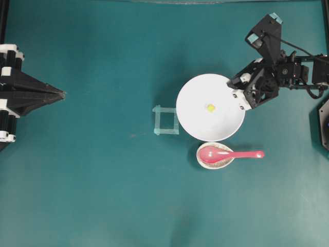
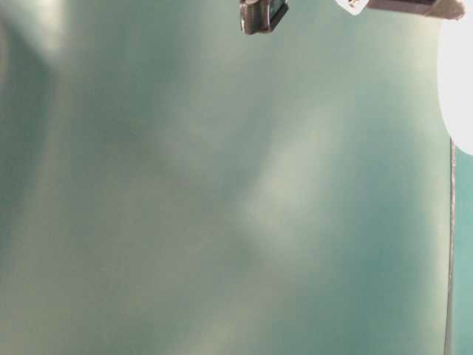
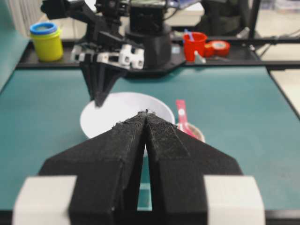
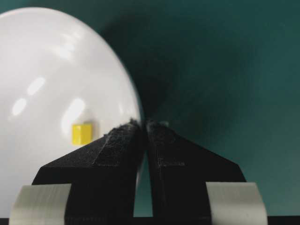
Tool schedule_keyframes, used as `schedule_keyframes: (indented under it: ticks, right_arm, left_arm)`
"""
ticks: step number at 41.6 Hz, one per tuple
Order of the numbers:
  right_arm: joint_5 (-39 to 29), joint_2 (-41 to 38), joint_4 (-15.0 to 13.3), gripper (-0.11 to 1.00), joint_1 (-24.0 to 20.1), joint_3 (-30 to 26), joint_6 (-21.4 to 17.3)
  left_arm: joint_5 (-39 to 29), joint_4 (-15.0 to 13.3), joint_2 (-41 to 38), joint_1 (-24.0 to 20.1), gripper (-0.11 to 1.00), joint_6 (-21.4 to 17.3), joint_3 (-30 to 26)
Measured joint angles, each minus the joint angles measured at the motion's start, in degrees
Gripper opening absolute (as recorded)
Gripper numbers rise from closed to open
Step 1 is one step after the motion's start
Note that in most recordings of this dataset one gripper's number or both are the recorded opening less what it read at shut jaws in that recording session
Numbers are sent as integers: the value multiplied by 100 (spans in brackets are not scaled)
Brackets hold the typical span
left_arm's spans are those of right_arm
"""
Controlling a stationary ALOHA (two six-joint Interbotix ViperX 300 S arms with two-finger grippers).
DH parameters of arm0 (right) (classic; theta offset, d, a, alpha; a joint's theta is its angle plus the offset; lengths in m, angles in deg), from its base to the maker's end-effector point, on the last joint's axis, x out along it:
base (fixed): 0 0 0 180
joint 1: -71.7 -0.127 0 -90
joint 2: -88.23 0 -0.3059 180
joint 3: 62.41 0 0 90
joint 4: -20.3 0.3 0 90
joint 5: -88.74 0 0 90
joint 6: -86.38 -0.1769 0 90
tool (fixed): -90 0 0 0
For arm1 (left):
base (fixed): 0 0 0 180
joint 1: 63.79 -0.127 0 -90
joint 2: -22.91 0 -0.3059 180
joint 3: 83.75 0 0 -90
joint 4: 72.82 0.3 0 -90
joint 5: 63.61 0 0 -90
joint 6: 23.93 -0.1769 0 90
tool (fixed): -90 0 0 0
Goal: Scoop the yellow hexagonal prism block from the bowl with a spoon using the right arm.
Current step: 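Grip the white bowl's right rim with the right gripper, then slide the white bowl leftward back to the table center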
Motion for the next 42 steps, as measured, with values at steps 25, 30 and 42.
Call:
schedule_keyframes:
  ticks: [25, 30, 42]
  right_arm:
    - [0, -1002, 18, 8, -9, -1055, -360]
    - [0, -1134, 26, 8, -79, -1204, -378]
    - [0, -1389, 229, 8, -316, -1441, -387]
  left_arm:
    - [0, 0, 0, 0, 0, 0, 0]
    - [0, 0, 0, 0, 0, 0, 0]
    - [-9, 0, 0, 0, 0, 0, 0]
